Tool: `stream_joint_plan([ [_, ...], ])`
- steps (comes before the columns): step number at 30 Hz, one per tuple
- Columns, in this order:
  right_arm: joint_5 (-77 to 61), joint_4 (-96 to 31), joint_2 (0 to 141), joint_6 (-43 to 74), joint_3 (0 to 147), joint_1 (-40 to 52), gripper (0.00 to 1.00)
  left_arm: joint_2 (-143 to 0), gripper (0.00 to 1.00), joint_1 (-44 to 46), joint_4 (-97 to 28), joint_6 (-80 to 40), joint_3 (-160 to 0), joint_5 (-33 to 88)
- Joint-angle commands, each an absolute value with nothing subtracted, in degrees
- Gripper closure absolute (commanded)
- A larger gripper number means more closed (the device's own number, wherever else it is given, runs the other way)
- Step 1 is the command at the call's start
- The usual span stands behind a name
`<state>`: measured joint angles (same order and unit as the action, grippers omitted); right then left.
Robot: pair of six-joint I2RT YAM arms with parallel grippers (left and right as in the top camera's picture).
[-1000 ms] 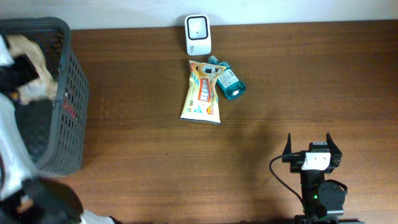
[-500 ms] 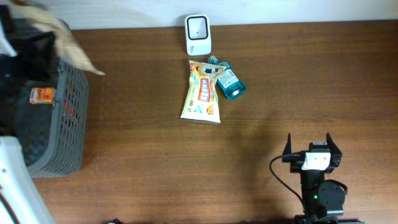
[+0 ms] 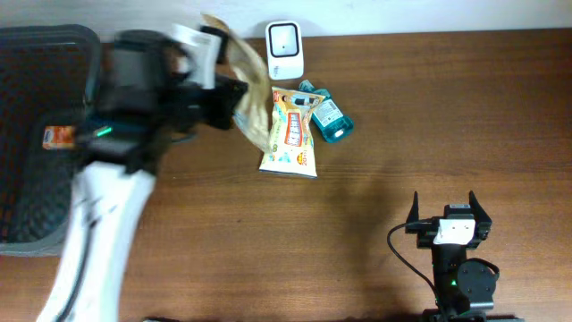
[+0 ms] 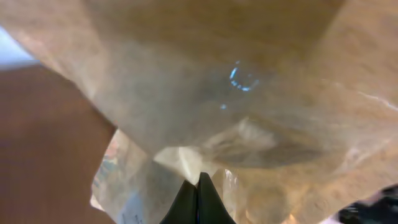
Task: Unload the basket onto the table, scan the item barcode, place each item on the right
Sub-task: 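Carry the beige pouch to the scanner and release it on the table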
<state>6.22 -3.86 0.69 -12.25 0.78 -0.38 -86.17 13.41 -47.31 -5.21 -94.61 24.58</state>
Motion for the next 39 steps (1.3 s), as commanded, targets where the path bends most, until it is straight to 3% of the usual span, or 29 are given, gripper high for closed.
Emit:
stream_joint_plan([
  [1, 7.14, -4.05, 0.43, -12.21, 0.32, -0.05, 0.02, -95.81, 1.00, 20.21, -44.97, -14.28, -92.60, -2.70],
  [3, 7.14, -4.05, 0.43, -12.21, 0.32, -0.05, 0.02, -100.97, 1.00, 22.15, -41.95, -21.26, -92.60, -8.69],
  [9, 7.14, -4.05, 0.43, -12.21, 0.32, -0.05, 0.01, -111.37, 1.00, 23.27, -38.20, -34.41, -92.60, -9.52],
  [17, 7.14, -4.05, 0.43, -12.21, 0.32, -0.05, 0.02, -115.61, 1.00, 23.27, -40.25, -37.95, -92.60, -8.97],
  [18, 7.14, -4.05, 0.43, -12.21, 0.32, -0.05, 0.02, -115.61, 0.96, 23.27, -40.80, -37.95, -92.60, -8.49],
  [21, 7.14, -4.05, 0.43, -12.21, 0.32, -0.05, 0.02, -115.61, 0.59, 23.27, -43.42, -37.91, -92.62, -8.19],
  [23, 7.14, -4.05, 0.43, -12.21, 0.32, -0.05, 0.02, -115.57, 0.51, 23.27, -44.45, -37.87, -92.66, -8.10],
  [25, 7.14, -4.05, 0.43, -12.21, 0.32, -0.05, 0.02, -115.28, 0.45, 23.27, -45.32, -35.86, -93.34, -7.11],
  [31, 7.14, -4.08, 0.43, -12.21, 0.32, -0.05, 0.02, -110.32, 0.37, 22.92, -50.39, -20.62, -103.88, -8.01],
  [34, 7.14, -4.05, 0.43, -12.21, 0.32, -0.05, 0.02, -106.80, 0.26, 22.00, -53.60, -13.10, -111.92, -13.72],
  [38, 7.14, -4.08, 0.43, -12.21, 0.32, -0.05, 0.02, -102.43, 0.26, 17.28, -56.51, -6.96, -122.10, -21.87],
  [39, 7.14, -4.05, 0.43, -12.21, 0.32, -0.05, 0.02, -101.47, 0.22, 15.29, -56.80, -6.46, -123.85, -22.41],
])
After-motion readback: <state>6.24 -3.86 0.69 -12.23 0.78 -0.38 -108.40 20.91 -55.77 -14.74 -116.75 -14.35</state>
